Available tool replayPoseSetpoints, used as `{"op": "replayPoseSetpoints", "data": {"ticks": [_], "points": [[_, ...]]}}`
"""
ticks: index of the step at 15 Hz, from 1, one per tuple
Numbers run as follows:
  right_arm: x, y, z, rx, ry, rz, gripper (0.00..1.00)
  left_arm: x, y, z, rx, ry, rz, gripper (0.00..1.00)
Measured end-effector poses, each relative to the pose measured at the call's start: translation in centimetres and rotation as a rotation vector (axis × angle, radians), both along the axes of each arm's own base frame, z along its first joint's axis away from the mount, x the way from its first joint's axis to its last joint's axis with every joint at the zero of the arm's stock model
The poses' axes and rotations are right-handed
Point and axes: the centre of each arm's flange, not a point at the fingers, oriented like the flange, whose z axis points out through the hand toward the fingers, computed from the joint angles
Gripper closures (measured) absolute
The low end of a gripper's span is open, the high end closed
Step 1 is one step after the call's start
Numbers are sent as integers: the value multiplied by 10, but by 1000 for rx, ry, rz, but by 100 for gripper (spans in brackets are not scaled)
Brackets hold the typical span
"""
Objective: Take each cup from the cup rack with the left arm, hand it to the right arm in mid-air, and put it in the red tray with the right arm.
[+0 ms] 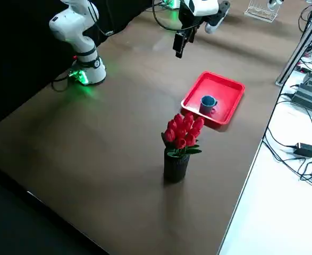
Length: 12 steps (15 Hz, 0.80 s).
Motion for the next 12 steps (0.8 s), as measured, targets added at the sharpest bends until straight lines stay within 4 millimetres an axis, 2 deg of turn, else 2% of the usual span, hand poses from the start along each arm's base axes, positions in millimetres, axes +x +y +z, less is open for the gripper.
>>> {"op": "replayPoseSetpoints", "data": {"ticks": [6,12], "points": [[0,-2,0,1,-1,6,0,0,-3,-3,12,5,-6,0],[-1,-8,0,2,-2,9,0,1,1,-15,7,5,-1,0]]}}
